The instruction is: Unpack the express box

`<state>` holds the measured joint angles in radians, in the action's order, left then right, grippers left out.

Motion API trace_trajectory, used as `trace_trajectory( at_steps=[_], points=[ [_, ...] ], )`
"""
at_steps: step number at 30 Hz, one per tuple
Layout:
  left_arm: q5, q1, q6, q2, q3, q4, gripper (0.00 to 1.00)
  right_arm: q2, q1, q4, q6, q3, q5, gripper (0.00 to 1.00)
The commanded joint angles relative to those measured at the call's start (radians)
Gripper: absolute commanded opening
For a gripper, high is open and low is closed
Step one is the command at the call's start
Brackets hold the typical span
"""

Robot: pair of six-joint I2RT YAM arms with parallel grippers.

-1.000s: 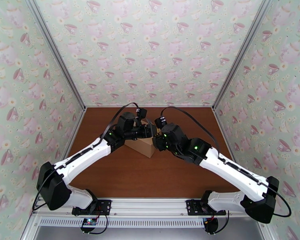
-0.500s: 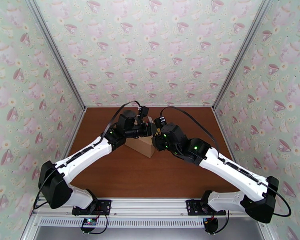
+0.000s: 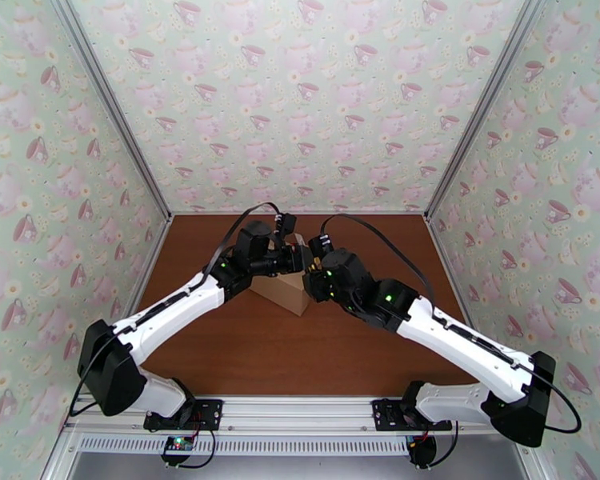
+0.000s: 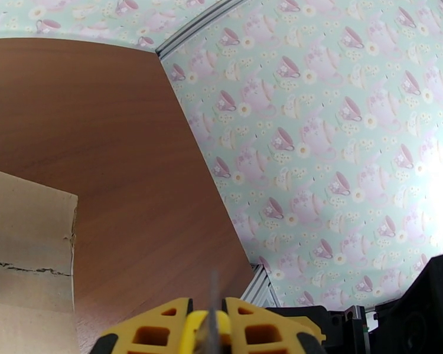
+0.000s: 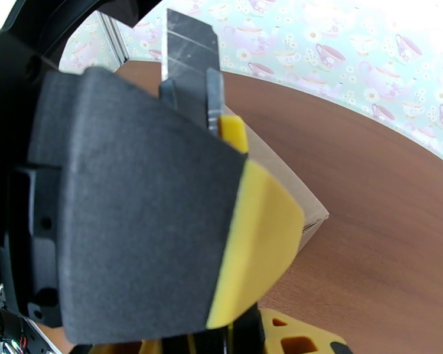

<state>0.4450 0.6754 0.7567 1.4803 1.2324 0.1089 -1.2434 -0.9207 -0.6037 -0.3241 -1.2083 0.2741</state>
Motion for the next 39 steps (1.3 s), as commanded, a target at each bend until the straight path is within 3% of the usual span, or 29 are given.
trace_trajectory(
  at_steps=[1,13,29,39],
  points=[
    [-0.025,-0.011,0.059,-0.035,-0.021,-0.111,0.00,0.029,-0.005,0.050,-0.027,0.027,-0.006,0.49],
    [-0.110,-0.028,0.144,-0.068,-0.045,-0.175,0.00,0.044,0.003,0.045,-0.056,0.044,0.034,0.75],
    [-0.226,-0.036,0.291,-0.099,-0.131,-0.167,0.00,0.058,0.053,0.042,-0.082,0.038,-0.041,0.86],
    [-0.198,-0.034,0.326,-0.092,-0.130,-0.204,0.00,-0.014,0.057,0.048,-0.074,-0.014,-0.058,0.86]
  ],
)
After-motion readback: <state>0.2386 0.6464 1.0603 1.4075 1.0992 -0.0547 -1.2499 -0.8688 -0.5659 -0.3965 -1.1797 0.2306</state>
